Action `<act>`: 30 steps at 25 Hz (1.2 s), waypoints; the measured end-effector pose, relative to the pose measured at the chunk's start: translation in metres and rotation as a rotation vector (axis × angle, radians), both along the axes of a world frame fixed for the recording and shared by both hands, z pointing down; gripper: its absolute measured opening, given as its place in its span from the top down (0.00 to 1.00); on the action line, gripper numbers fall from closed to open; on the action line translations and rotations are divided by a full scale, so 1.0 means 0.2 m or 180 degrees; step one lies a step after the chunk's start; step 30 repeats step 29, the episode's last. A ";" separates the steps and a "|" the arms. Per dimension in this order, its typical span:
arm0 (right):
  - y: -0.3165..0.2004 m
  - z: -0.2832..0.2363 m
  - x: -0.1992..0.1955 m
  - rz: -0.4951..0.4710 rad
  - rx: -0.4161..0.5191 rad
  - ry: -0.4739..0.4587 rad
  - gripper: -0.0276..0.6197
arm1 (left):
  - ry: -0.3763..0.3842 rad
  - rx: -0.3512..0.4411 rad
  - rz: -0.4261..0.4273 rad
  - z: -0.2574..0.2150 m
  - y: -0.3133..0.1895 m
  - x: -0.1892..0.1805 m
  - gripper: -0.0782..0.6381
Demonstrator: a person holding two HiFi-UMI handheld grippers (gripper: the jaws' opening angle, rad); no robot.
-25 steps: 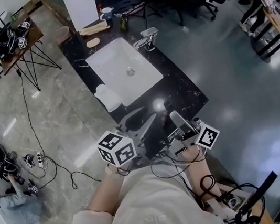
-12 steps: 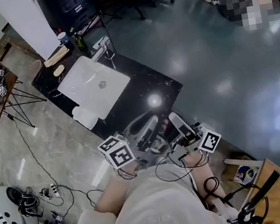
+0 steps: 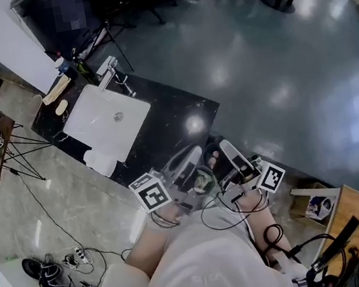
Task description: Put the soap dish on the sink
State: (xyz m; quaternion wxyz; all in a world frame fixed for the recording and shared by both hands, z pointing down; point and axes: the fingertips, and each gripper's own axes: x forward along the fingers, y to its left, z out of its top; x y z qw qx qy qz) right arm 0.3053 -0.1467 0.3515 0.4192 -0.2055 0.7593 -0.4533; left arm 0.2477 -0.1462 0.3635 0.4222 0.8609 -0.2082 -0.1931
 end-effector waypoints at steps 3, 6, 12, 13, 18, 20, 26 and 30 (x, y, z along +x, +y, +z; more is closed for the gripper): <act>-0.01 0.01 0.03 0.0054 -0.0019 0.0033 0.76 | 0.0067 -0.0096 0.0054 0.02 -0.01 0.03 0.86; -0.02 0.00 0.05 0.0091 -0.0012 0.0029 0.77 | 0.0050 -0.0081 0.0111 0.02 -0.01 0.06 0.87; -0.04 0.00 0.01 0.0066 -0.0016 0.0060 0.77 | 0.0160 -0.0168 0.0113 0.04 -0.02 0.02 0.88; -0.04 0.01 0.00 0.0062 -0.0024 0.0057 0.77 | 0.0157 -0.0187 0.0114 0.05 -0.02 0.01 0.88; -0.05 0.03 -0.02 0.0045 -0.0044 0.0048 0.77 | 0.0127 -0.0240 0.0120 0.08 -0.02 0.00 0.88; -0.05 0.03 -0.04 0.0025 -0.0056 0.0068 0.77 | 0.0141 -0.0259 0.0099 0.08 -0.02 -0.03 0.88; -0.06 0.03 -0.07 0.0000 -0.0078 0.0107 0.77 | 0.0181 -0.0289 0.0053 0.08 -0.03 -0.07 0.88; -0.09 0.05 -0.09 -0.0010 -0.0091 0.0104 0.77 | 0.0188 -0.0301 0.0044 0.09 -0.06 -0.08 0.88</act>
